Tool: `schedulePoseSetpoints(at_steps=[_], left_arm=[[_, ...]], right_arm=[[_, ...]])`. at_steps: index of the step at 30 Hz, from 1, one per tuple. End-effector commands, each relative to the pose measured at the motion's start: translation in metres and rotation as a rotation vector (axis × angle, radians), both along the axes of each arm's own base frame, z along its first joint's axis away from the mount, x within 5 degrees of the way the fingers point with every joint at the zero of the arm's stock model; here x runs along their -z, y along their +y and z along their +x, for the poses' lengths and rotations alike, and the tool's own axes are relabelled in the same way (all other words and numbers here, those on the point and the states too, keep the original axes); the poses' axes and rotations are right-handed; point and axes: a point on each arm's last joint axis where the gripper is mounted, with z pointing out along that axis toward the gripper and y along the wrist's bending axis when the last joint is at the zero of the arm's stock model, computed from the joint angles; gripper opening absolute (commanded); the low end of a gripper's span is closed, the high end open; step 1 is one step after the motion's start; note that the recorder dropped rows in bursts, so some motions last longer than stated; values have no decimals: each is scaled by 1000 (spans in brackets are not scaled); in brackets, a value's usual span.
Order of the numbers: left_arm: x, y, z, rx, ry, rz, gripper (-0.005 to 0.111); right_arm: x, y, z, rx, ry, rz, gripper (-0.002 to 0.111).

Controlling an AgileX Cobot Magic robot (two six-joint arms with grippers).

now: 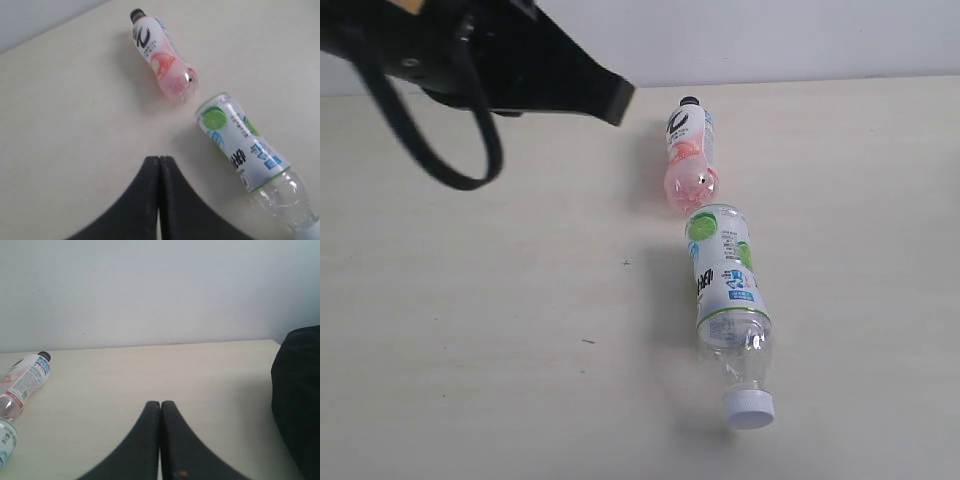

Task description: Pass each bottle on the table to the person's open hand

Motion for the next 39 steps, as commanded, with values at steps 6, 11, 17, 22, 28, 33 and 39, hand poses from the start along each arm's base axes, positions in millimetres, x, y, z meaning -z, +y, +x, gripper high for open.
schedulePoseSetpoints(at_steps=[6,11,17,22,28,33,39], left_arm=[[-3,72,-39,-75,-186,-168,0],[25,110,-57,-116,-249,-151,0],[50,141,-75,-195,-249,-245,0],[68,157,-84,-206,-267,-252,0],[83,160,-86,-202,-250,-221,0],[84,160,-87,-201,-249,-216,0],[84,160,-87,-199,-250,-214,0]], right_arm=[[0,0,0,-2,-14,-14,0],[0,0,0,-2,-14,-14,0],[0,0,0,-2,-14,-14,0],[0,0,0,-2,-14,-14,0],[0,0,0,-2,-14,-14,0],[0,0,0,-2,-14,-14,0],[0,0,0,-2,-14,-14,0]])
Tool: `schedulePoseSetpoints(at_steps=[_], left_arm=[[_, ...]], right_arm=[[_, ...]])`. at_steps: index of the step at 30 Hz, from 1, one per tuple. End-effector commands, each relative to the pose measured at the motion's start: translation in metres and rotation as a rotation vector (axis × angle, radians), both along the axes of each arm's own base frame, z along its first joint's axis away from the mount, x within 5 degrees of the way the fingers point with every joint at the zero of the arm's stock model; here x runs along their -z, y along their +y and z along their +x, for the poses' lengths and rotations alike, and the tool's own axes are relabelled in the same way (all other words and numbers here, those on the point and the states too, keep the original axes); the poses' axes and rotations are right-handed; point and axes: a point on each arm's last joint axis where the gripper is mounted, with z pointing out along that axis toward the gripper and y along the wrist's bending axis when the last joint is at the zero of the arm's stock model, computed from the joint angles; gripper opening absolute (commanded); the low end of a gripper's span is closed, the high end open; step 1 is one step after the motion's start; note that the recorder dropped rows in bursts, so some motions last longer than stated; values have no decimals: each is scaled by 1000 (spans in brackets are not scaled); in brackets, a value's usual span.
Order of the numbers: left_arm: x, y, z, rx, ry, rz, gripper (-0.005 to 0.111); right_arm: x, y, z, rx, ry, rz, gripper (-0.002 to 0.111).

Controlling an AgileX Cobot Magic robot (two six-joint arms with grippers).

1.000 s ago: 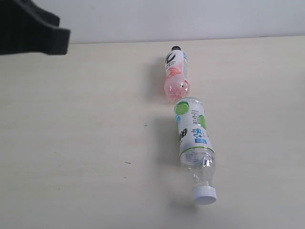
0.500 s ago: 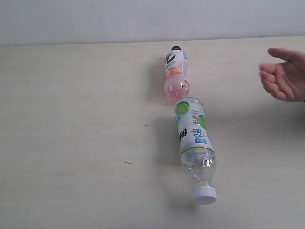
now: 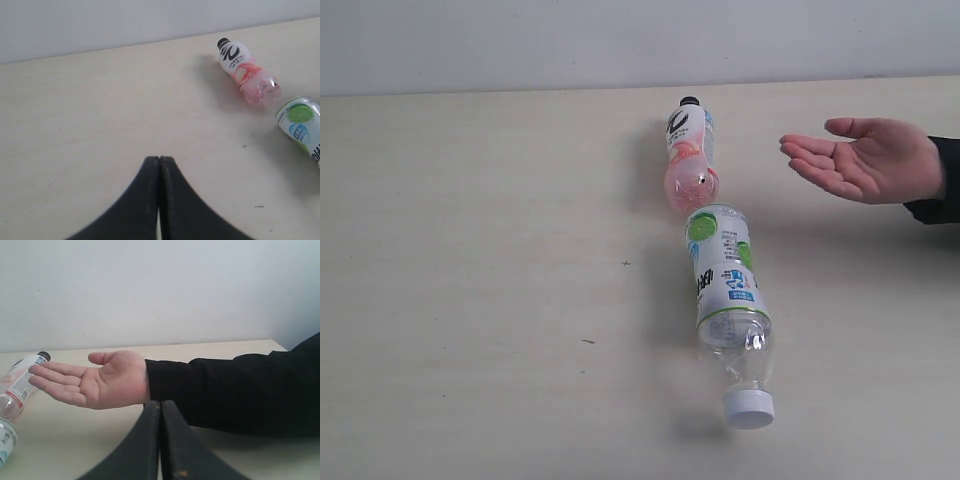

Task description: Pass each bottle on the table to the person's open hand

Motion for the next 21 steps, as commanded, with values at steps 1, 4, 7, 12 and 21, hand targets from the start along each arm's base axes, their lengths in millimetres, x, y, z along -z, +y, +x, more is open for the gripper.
schedulePoseSetpoints(at_steps=[1,4,7,12,21], left_arm=[[0,0,-1,11,-10,0,0],[0,0,-1,11,-10,0,0],[0,0,-1,12,-11,2,0],[0,0,-1,12,-11,2,0],[0,0,-1,13,-11,3,0]], right_arm=[[0,0,0,-2,-14,-14,0],[-9,0,1,5,-115,58,0],[-30,-3,-2,23,-337,160,0],[-52,-14,-10,24,-592,704,0],[-150,-8,-6,-50,-753,549,0]])
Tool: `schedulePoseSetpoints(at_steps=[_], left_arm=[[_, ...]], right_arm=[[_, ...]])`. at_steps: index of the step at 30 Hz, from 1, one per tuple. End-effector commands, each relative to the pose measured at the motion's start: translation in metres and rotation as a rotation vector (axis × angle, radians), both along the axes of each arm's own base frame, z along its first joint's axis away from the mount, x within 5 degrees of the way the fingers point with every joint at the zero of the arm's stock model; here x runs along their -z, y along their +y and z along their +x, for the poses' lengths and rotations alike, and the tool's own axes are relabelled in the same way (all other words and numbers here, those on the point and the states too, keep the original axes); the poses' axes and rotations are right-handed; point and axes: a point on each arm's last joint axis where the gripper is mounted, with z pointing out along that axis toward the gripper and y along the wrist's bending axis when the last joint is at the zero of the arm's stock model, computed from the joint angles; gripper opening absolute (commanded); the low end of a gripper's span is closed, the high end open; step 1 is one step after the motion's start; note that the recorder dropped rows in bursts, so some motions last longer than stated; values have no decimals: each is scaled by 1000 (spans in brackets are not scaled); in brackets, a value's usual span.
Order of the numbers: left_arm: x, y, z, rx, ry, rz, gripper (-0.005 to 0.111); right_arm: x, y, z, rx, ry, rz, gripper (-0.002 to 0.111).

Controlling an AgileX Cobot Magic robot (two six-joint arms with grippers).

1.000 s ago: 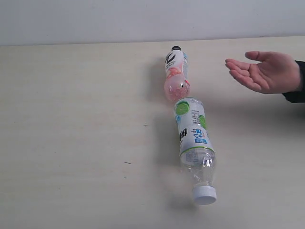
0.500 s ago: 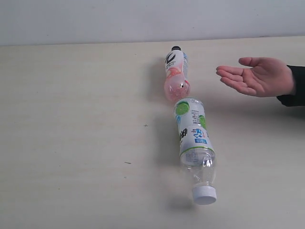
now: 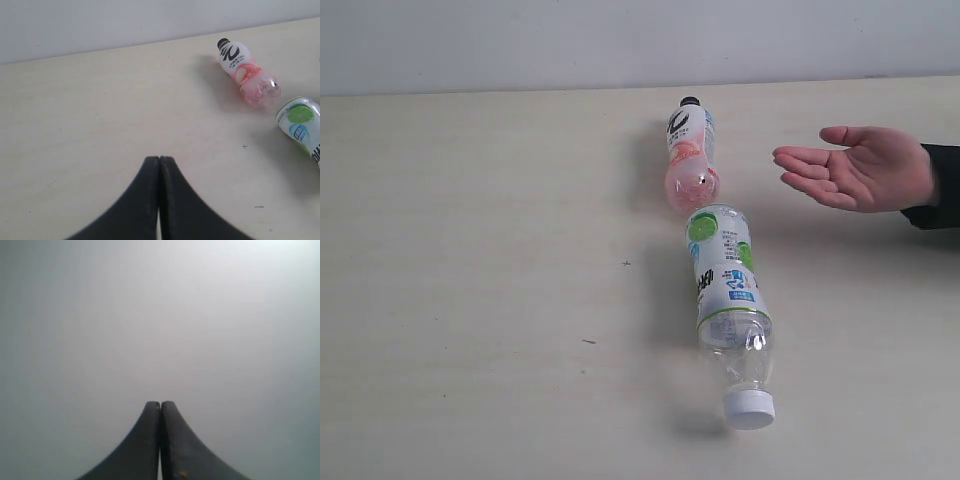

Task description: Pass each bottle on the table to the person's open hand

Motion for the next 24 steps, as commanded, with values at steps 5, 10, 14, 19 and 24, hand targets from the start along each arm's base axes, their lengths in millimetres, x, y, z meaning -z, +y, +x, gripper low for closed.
schedulePoseSetpoints(at_steps=[5,10,14,19,24], left_arm=[[0,0,-1,13,-11,3,0],[0,0,-1,13,-11,3,0],[0,0,-1,13,-11,3,0],[0,0,-1,13,-11,3,0],[0,0,-1,13,-11,3,0]], right_arm=[[-85,22,92,-103,457,-257,0],[-71,13,171,1,938,-306,0],[-46,17,216,-52,1223,-409,0],[-30,40,248,-394,1538,-536,0],[-18,71,251,-676,1733,-629,0]])
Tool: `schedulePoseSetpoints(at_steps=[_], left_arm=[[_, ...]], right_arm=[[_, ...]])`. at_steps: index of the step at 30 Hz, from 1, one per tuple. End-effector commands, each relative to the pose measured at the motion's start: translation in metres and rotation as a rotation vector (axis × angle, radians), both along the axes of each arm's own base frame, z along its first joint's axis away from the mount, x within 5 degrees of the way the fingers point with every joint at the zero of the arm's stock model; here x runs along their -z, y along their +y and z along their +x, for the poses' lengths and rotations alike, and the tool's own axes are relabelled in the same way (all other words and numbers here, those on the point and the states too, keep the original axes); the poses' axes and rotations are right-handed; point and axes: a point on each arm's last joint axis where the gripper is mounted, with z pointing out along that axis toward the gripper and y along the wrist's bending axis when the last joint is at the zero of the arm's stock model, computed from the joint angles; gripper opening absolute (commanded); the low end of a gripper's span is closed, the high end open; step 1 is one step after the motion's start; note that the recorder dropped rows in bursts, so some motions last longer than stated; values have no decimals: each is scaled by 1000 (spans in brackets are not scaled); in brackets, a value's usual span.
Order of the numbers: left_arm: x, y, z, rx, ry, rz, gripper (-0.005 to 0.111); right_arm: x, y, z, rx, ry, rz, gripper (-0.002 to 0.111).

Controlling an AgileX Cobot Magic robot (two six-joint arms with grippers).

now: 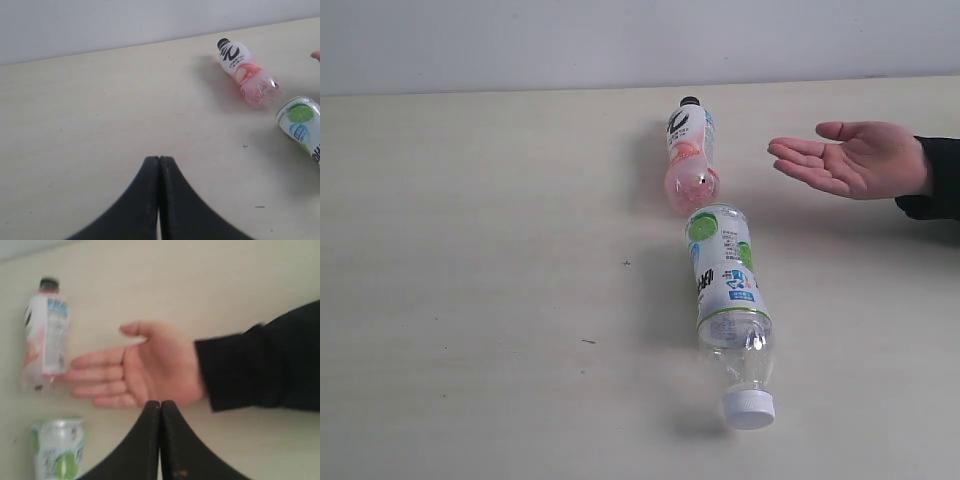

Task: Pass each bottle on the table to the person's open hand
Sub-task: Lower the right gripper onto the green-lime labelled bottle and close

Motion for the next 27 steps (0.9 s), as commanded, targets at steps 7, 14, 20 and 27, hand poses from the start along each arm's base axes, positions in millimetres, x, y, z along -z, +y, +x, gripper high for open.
schedulePoseSetpoints(at_steps=[7,14,20,27], left_arm=[[0,0,-1,12,-9,1,0],[0,0,-1,12,-9,1,0],[0,0,-1,12,-9,1,0],[0,0,-1,12,-9,1,0]], right_arm=[[30,106,-27,-375,285,-118,0],[58,158,-38,-456,349,-135,0],[90,168,-29,-431,456,-131,17],[121,175,-18,-431,501,-167,68]])
